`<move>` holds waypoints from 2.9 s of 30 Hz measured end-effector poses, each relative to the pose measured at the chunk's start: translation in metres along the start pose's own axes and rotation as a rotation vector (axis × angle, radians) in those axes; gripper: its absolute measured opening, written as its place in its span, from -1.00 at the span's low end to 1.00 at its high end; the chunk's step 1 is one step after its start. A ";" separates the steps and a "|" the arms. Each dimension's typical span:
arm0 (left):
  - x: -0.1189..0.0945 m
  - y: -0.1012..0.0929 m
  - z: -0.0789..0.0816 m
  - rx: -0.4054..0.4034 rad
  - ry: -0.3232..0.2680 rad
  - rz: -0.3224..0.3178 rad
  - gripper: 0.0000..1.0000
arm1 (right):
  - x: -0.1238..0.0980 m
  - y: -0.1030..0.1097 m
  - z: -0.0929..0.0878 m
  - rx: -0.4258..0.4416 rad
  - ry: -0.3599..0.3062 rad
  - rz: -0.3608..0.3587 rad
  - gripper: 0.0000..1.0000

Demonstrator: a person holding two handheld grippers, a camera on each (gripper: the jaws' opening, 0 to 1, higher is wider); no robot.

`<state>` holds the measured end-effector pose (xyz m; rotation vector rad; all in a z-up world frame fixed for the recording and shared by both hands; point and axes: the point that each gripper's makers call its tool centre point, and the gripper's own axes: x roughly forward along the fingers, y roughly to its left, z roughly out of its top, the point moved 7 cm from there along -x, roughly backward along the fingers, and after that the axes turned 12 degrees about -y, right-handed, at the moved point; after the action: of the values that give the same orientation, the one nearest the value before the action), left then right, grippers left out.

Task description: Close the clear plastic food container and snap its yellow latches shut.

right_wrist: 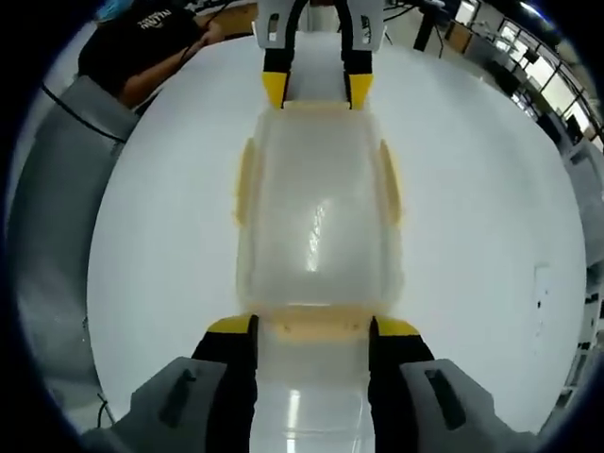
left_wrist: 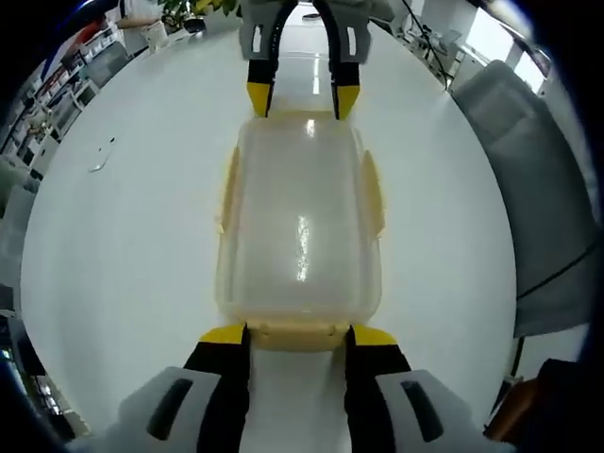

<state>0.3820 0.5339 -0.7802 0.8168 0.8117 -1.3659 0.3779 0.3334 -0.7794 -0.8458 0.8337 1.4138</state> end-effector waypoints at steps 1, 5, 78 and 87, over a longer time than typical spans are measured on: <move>0.000 0.001 0.001 -0.004 0.007 0.001 -0.33 | -0.001 0.000 0.000 -0.016 -0.002 0.004 -0.28; -0.002 0.002 0.001 -0.004 0.012 -0.001 -0.33 | -0.001 0.000 0.000 -0.010 -0.002 0.004 -0.28; -0.036 -0.013 0.115 0.017 0.071 0.043 -0.32 | -0.106 0.008 -0.032 -0.042 0.015 -0.066 -0.28; -0.011 -0.012 0.153 0.029 0.060 0.020 -0.32 | -0.122 0.010 -0.070 -0.025 0.039 -0.066 -0.28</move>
<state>0.3726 0.4061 -0.6949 0.8904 0.8294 -1.3434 0.3696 0.2136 -0.7052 -0.9146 0.8117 1.3563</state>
